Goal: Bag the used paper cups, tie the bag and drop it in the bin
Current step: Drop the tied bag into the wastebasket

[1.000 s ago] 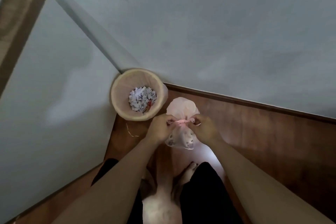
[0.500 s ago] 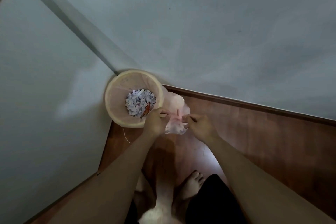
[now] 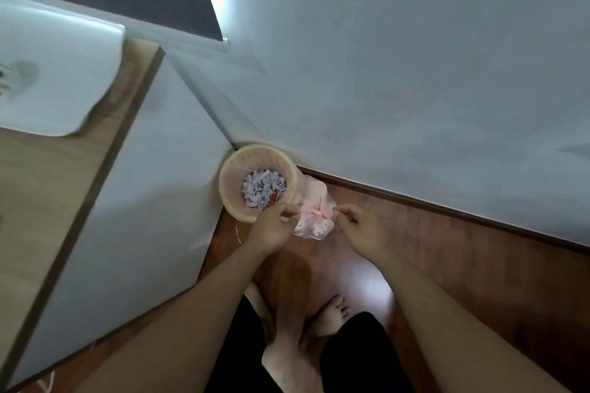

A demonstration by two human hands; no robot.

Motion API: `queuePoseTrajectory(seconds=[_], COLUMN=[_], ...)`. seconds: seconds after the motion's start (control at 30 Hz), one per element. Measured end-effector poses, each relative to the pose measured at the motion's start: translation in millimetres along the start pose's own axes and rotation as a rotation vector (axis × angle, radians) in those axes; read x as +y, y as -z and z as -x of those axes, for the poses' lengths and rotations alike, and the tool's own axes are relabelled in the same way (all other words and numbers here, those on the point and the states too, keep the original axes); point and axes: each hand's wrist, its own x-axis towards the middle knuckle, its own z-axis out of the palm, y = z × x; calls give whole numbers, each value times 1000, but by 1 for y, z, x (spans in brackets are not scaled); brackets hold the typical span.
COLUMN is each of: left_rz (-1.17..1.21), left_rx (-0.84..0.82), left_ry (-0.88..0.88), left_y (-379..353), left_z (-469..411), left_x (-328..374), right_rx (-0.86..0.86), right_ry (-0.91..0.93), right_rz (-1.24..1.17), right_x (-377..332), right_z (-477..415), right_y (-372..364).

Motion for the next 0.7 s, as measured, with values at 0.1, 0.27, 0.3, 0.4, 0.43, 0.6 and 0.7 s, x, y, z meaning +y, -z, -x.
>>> queuePoseTrajectory(seconds=[0.1, 0.27, 0.3, 0.4, 0.43, 0.6, 0.7], left_rz=[-11, 4, 21, 67, 80, 166, 216], left_rx=[8, -1, 7, 33, 46, 143, 223], left_ry=[-27, -44, -34, -3, 13, 59, 95], left_y=[37, 88, 101, 127, 137, 178, 206], left_z=[49, 142, 166, 225, 242, 297, 316], left_x=[44, 103, 113, 126, 127, 117, 105], right_rx=[-10, -15, -21, -51, -65, -139, -167], right_ry=[30, 79, 90, 120, 127, 182, 237], right_rz=[47, 76, 86, 89, 81, 70, 96], right_x=[-48, -120, -135, -170, -180, -221, -244], right_z=[49, 129, 146, 188, 199, 225, 231], right_y=[31, 68, 74, 84, 85, 72, 52])
